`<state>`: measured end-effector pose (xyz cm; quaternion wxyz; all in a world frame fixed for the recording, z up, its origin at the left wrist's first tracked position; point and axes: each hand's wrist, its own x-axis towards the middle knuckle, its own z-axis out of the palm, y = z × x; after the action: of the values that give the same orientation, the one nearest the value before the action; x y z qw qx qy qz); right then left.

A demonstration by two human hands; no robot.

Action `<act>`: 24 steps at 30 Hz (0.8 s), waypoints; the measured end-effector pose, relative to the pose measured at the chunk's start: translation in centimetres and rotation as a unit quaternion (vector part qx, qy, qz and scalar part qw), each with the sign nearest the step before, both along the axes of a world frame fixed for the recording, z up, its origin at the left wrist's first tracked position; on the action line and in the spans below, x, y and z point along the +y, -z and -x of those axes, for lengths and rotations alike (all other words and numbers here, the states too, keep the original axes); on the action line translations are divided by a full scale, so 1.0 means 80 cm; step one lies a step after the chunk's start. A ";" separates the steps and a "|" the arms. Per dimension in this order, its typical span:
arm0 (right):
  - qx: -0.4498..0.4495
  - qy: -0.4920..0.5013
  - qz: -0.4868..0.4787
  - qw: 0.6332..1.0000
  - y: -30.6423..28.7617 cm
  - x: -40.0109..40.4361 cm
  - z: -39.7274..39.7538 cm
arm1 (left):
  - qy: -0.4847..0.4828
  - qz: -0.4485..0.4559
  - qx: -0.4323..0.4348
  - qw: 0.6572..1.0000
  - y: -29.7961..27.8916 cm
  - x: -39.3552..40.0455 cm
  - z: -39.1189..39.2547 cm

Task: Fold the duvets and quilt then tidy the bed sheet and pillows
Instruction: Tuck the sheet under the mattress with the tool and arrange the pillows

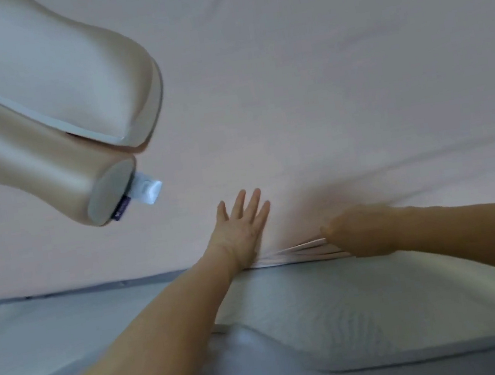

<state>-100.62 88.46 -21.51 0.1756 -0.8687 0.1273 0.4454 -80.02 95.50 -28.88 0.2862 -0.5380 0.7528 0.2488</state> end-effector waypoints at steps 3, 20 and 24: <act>-0.056 0.016 0.003 0.998 0.002 0.000 0.046 | -0.047 0.020 -0.026 0.998 0.013 -0.019 0.066; -0.034 0.076 0.002 0.997 0.089 0.037 0.018 | 0.017 0.001 -0.077 0.997 0.024 -0.020 0.083; -0.007 0.102 -0.008 0.995 0.116 0.035 -0.019 | 0.044 -0.010 -0.094 0.995 0.029 -0.025 0.071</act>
<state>-99.13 91.28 -30.82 0.2279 -0.8529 0.2099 0.4201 -85.72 93.47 -31.23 0.3712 -0.5227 0.7430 0.1920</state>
